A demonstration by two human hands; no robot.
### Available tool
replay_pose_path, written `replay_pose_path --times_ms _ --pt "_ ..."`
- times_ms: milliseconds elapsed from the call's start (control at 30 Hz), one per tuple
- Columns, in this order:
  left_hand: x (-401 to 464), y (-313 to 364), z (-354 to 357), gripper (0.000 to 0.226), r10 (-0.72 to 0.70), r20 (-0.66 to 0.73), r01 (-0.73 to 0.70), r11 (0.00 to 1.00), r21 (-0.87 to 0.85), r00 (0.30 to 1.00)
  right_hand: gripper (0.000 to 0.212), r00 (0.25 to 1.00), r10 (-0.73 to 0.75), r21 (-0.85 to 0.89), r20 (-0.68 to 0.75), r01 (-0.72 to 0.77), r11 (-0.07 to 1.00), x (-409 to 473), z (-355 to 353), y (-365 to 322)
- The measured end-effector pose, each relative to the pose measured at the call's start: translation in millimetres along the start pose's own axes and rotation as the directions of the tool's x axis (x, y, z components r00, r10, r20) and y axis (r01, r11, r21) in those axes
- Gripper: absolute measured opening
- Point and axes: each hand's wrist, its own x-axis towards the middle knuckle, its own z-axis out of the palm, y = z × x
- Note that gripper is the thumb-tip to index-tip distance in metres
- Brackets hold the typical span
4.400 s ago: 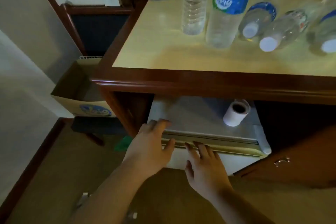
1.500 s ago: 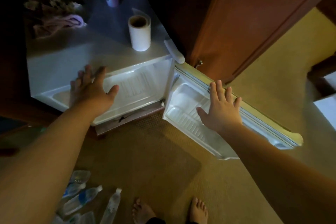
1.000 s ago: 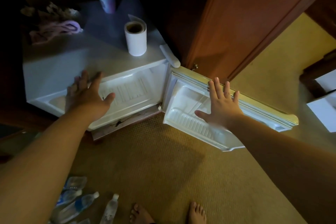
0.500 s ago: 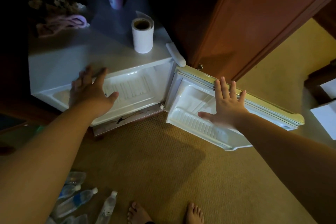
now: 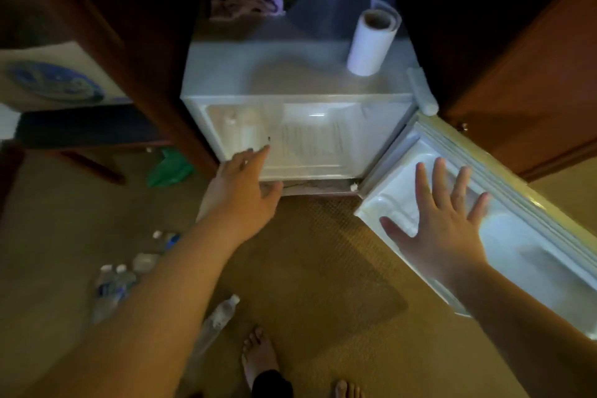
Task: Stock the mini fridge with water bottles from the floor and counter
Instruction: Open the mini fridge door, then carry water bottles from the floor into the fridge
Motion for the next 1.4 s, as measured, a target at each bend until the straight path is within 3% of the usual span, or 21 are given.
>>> replay_pose_path --times_ms 167,400,567,700,800,967,1100,1200,1333,1400 --pt "-125.6 -47.1 25.6 0.048 -0.263 0.066 0.272 0.941 -0.202 0.962 0.098 0.917 -0.361 0.01 0.17 0.365 0.931 -39.4 13.2 -82.9" --pt "-215.3 -121.0 70.8 0.02 -0.578 0.094 0.546 0.688 -0.477 0.811 0.088 0.672 -0.641 0.085 0.371 0.662 0.744 -67.5 39.8 -183.5" --pt "-221.7 -185.3 96.7 0.017 -0.7 0.115 0.635 0.55 -0.543 0.705 0.082 0.518 -0.71 0.138 0.477 0.754 0.643 -62.3 92.8 -254.8" --pt "-220.4 -227.0 112.2 0.022 -0.736 0.145 0.68 0.507 -0.529 0.661 0.078 0.395 -0.742 0.168 0.542 0.814 0.555 -52.1 137.7 -296.0" --pt "-218.8 -254.3 127.3 0.027 -0.771 0.133 0.703 0.477 -0.527 0.622 0.078 0.362 -0.712 0.184 0.601 0.804 0.565 -42.9 176.6 -321.3" --pt "-210.0 -277.8 171.5 0.024 -0.82 0.256 0.804 0.351 -0.48 0.511 0.081 0.322 -0.626 0.17 0.71 0.784 0.597 -29.3 238.8 -340.3" --pt "-200.8 -285.6 205.4 0.028 -0.783 0.343 0.845 0.41 -0.343 0.519 0.079 0.256 -0.604 0.156 0.754 0.825 0.544 -13.4 275.0 -346.8" --pt "-189.2 -293.2 237.3 0.036 -0.75 0.316 0.814 0.545 -0.201 0.581 0.075 0.202 -0.628 0.2 0.751 0.838 0.508 3.3 296.4 -354.8" --pt "-165.8 -295.4 289.2 0.047 -0.725 0.295 0.776 0.621 -0.109 0.622 0.068 0.204 -0.695 0.217 0.689 0.858 0.466 23.4 328.4 -368.3" --pt "-152.6 -292.6 310.1 0.051 -0.691 0.309 0.74 0.67 -0.064 0.653 0.065 0.253 -0.688 0.207 0.68 0.834 0.511 26.5 349.9 -378.4"
